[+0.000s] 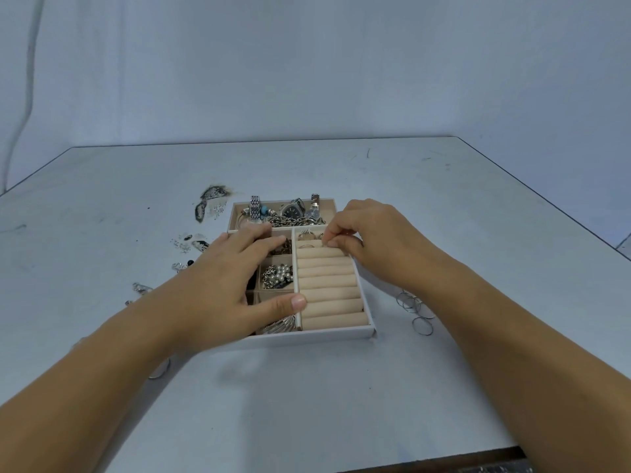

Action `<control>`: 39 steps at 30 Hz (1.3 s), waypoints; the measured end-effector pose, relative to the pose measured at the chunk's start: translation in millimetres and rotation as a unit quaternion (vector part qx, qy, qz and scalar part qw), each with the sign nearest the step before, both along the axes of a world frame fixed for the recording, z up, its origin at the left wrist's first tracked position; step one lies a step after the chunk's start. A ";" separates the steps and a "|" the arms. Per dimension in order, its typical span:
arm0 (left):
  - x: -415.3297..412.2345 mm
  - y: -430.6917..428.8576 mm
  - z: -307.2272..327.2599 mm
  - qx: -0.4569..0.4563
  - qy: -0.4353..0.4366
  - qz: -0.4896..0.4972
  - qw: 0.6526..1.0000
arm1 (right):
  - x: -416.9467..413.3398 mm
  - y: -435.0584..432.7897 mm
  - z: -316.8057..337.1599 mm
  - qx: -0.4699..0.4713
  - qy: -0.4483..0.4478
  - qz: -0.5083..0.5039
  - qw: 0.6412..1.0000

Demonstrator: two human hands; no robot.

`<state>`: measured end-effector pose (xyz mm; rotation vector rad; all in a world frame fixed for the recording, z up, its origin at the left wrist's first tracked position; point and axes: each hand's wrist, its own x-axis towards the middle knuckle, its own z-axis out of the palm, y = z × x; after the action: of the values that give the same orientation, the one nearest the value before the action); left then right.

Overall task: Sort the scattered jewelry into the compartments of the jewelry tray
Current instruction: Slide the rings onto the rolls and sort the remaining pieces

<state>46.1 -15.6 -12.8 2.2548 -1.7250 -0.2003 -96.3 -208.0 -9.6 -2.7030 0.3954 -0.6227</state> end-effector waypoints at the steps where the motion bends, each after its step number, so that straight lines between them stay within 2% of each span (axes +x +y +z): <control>1: -0.2 0.0 0.2 0.001 0.000 0.000 1.000 | 1.5 0.2 1.2 -0.005 0.011 0.003 1.000; 7: 0.5 0.3 0.6 0.003 -0.001 -0.003 1.000 | 4.0 3.1 7.1 -0.004 0.070 -0.004 0.998; 12: -0.9 -0.4 1.7 0.000 0.007 -0.002 1.000 | -29.9 -6.6 29.1 0.057 0.056 -0.036 0.996; 16: -1.3 -1.0 5.3 -0.014 0.014 -0.017 1.000 | -70.1 -18.7 49.1 0.031 0.174 -0.065 0.982; 21: -18.4 -9.3 19.8 -0.062 0.005 -0.050 0.997 | -111.4 -17.9 39.4 0.060 0.275 -0.084 0.956; 29: -77.2 -54.9 31.3 -0.037 -0.006 -0.132 0.991 | -127.3 -13.7 25.1 0.094 0.232 -0.082 0.965; 36: -93.6 -89.2 19.8 -0.003 -0.051 -0.150 0.987 | -119.5 -22.4 22.5 0.129 0.294 -0.085 0.943; 39: -93.7 -95.9 20.0 0.006 -0.042 -0.150 0.988 | -120.8 -25.3 21.8 0.147 0.272 -0.078 0.948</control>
<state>-47.6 -111.6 7.2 2.0269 -2.1078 -0.1814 -217.1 -233.3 12.2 -2.5258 0.7762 0.1585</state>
